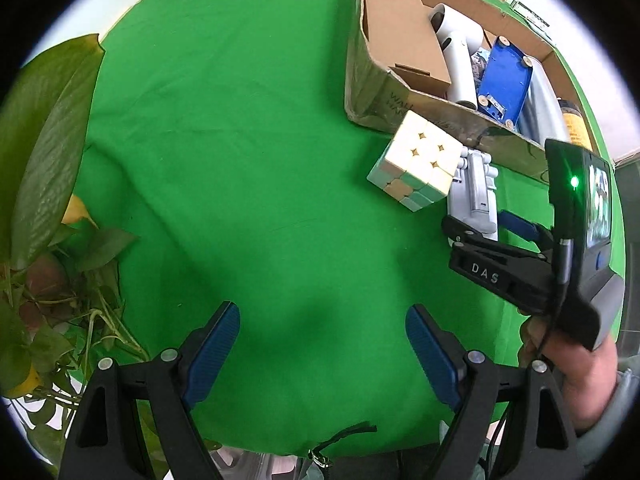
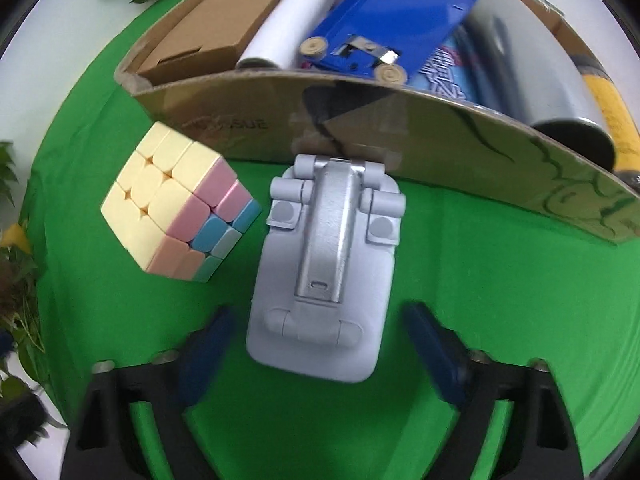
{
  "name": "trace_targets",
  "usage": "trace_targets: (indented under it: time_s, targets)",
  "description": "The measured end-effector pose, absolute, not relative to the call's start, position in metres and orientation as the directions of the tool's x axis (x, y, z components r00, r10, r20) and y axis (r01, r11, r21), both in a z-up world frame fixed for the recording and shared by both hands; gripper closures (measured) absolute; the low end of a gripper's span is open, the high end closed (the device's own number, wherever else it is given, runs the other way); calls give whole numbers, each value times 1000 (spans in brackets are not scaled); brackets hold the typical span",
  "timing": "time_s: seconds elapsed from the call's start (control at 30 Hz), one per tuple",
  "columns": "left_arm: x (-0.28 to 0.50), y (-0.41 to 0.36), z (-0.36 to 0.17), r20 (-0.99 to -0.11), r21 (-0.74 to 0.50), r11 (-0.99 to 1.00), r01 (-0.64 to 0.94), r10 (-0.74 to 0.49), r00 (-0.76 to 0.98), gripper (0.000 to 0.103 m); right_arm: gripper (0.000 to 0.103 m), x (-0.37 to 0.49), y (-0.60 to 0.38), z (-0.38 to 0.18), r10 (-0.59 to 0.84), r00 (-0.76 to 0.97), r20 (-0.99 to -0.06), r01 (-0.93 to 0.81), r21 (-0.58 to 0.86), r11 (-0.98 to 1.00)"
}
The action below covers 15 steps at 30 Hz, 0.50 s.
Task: Organize rigid objects
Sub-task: 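Move both grippers to the white phone stand and close them on it, then lift the phone stand with both grippers and carry it over the box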
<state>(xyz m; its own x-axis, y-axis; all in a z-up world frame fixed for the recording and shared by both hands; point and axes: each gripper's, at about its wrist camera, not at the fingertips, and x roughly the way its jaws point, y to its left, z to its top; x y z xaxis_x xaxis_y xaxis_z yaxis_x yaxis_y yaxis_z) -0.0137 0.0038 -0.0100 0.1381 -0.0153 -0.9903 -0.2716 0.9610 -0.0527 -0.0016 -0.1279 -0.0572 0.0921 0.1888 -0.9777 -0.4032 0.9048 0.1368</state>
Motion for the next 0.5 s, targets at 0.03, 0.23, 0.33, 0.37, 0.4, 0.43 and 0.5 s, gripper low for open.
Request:
trace_targets:
  time_s: [0.03, 0.23, 0.33, 0.37, 0.4, 0.43, 0.5]
  targets:
    - [-12, 2, -9, -990, -56, 962, -269, -18, 139, 18, 31, -4, -128, -57, 196, 110, -974, -419, 134, 898]
    - [4, -18, -14, -989, -95, 966, -241, -65, 131, 18, 39, -29, -156, -58, 244, 106, -964, -472, 167, 865]
    - [16, -43, -19, -982, -162, 967, -196, -138, 131, 18, 39, -47, -194, -59, 241, 99, -966, -441, 175, 881]
    - [19, -52, -21, -975, -199, 963, -182, -177, 132, 18, 39, -51, -205, -59, 238, 96, -967, -424, 176, 888]
    - [23, -63, -26, -965, -247, 955, -164, -227, 127, 18, 39, -59, -226, -62, 232, 92, -968, -395, 178, 901]
    - [27, -73, -30, -955, -286, 946, -150, -270, 120, 18, 39, -63, -238, -63, 227, 89, -970, -376, 178, 909]
    - [34, -98, -38, -923, -380, 918, -114, -369, 105, 18, 39, -71, -269, -64, 236, 73, -969, -313, 202, 928]
